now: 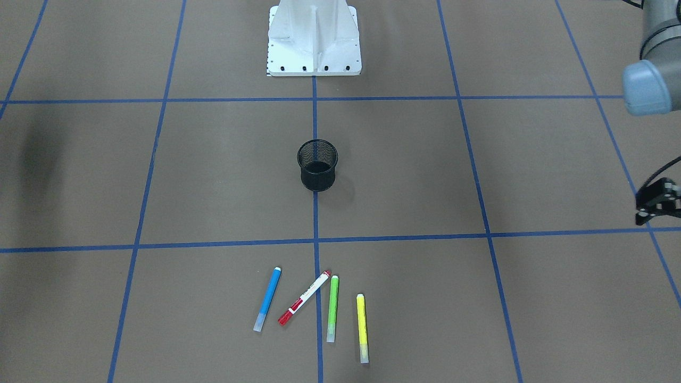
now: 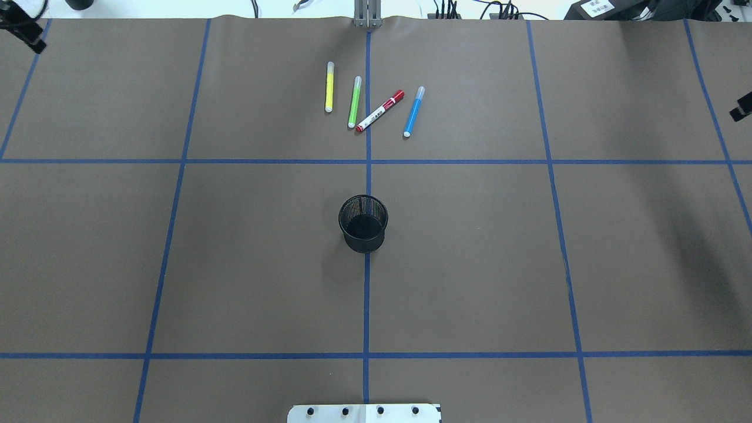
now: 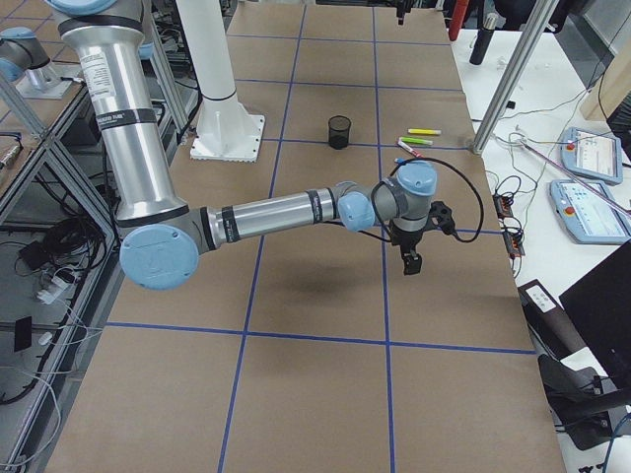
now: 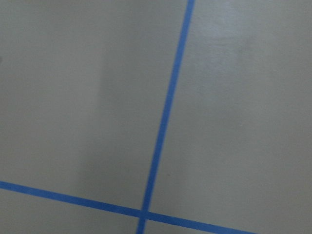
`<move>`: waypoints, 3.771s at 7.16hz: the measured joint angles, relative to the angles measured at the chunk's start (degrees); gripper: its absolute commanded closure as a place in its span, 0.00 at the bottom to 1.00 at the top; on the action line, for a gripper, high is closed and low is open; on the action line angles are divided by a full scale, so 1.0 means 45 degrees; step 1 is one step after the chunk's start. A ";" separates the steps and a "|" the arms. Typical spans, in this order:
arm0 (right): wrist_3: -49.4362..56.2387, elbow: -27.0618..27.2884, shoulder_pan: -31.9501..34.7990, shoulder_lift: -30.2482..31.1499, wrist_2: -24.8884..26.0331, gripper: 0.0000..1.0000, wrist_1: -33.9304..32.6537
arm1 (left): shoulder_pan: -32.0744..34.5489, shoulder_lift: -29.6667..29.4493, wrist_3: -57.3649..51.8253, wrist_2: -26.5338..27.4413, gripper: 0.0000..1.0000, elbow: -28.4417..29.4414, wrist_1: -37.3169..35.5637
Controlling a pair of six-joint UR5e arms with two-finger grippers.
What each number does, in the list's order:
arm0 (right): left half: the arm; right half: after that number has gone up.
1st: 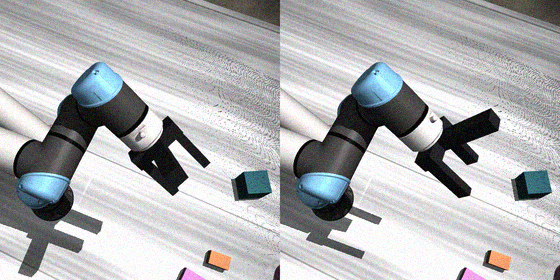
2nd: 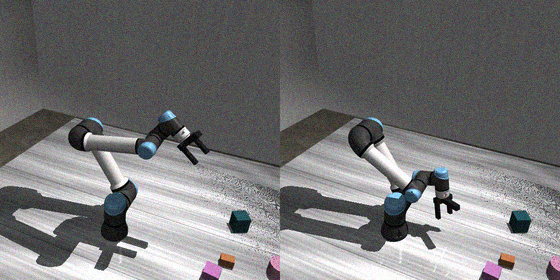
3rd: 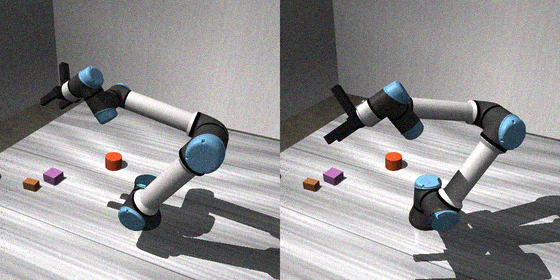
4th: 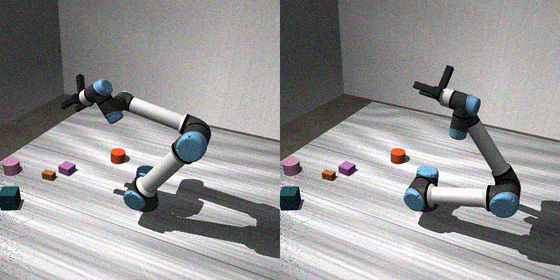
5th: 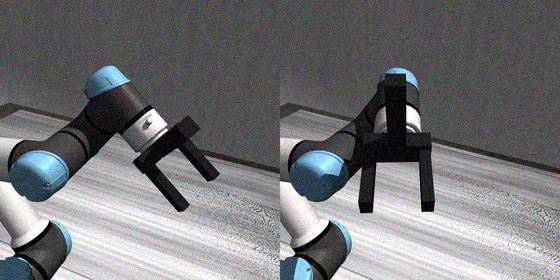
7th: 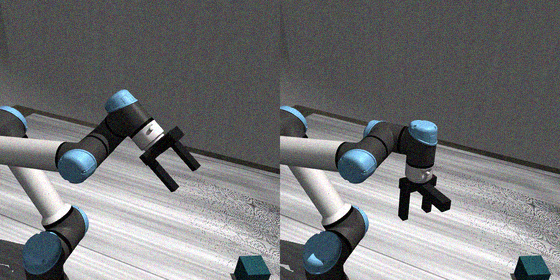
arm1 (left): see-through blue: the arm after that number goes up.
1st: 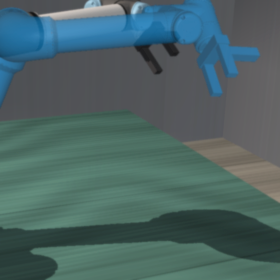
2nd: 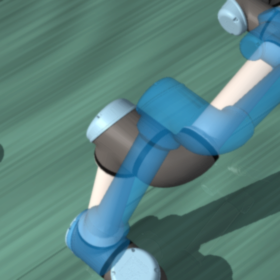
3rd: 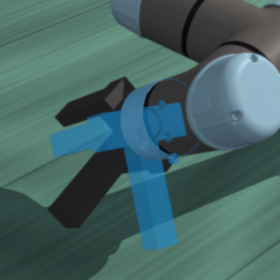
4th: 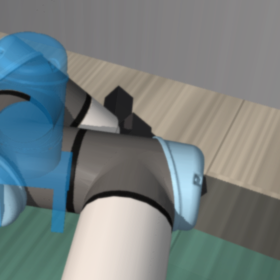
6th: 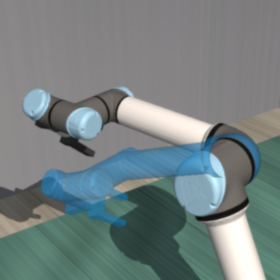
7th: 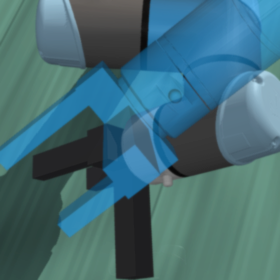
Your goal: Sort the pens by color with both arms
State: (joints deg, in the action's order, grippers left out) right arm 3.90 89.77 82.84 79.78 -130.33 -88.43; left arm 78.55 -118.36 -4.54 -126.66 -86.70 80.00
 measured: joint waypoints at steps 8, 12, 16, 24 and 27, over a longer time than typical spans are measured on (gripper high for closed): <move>0.2044 0.0157 0.2931 0.1159 0.0055 0.01 -0.2990 | 0.2896 0.3765 -0.2331 -0.1200 0.00 0.0711 0.0751; 0.0431 0.0255 0.2399 0.1136 0.0067 0.01 -0.2442 | 0.2958 0.4411 -0.1145 -0.2156 0.00 -0.0323 0.1105; 0.0095 0.0420 0.2117 0.1034 0.0057 0.00 -0.2433 | 0.2956 0.4836 -0.1107 -0.2147 0.00 -0.0867 0.1238; 0.0205 0.0960 0.2040 0.0983 0.0056 0.00 -0.2438 | 0.2955 0.5110 -0.1081 -0.2126 0.00 -0.1104 0.1246; 0.0126 0.1021 0.2039 0.0982 0.0044 0.00 -0.2438 | 0.2955 0.5126 -0.1081 -0.2113 0.00 -0.1104 0.1246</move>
State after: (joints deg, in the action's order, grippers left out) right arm 4.47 94.36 92.02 84.20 -130.13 -99.40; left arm 91.85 -95.29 -9.40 -136.17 -91.67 85.61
